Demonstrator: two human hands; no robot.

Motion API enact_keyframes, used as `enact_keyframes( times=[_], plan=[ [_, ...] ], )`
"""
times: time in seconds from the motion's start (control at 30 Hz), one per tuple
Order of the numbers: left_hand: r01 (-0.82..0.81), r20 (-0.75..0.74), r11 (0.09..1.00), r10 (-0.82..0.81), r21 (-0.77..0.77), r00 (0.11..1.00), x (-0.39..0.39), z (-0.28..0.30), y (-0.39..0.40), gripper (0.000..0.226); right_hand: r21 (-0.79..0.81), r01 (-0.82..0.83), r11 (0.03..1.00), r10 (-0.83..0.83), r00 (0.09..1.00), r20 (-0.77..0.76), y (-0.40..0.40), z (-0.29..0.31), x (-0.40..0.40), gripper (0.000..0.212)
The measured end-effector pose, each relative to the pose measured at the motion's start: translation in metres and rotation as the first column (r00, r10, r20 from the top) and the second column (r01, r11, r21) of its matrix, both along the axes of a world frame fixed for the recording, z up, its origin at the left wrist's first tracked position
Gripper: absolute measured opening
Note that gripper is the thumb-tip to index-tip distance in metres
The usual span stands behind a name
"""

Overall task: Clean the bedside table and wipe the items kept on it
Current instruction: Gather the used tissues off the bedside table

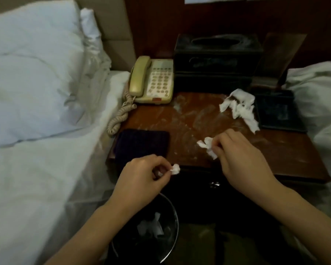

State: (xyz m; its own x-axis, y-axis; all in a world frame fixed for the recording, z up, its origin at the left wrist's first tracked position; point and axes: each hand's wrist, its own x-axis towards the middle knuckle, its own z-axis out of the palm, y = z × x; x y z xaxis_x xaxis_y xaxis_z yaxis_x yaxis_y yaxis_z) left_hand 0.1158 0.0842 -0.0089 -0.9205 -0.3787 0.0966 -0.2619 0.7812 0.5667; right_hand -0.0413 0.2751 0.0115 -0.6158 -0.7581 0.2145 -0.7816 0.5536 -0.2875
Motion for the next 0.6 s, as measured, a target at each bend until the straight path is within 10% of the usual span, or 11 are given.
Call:
enact_keyframes(
  times=[0.33, 0.6],
  plan=[
    [-0.140, 0.511, 0.983, 0.062, 0.116, 0.858, 0.088, -0.142, -0.023, 0.025, 0.141, -0.170, 0.975, 0.127, 0.955, 0.268, -0.028, -0.090, 0.104, 0.004],
    [-0.263, 0.357, 0.964, 0.236, 0.028, 0.904, 0.098, -0.113, -0.033, 0.026, 0.361, -0.278, 0.890, 0.121, 0.909, 0.400, -0.068, -0.186, 0.140, 0.017]
  ],
)
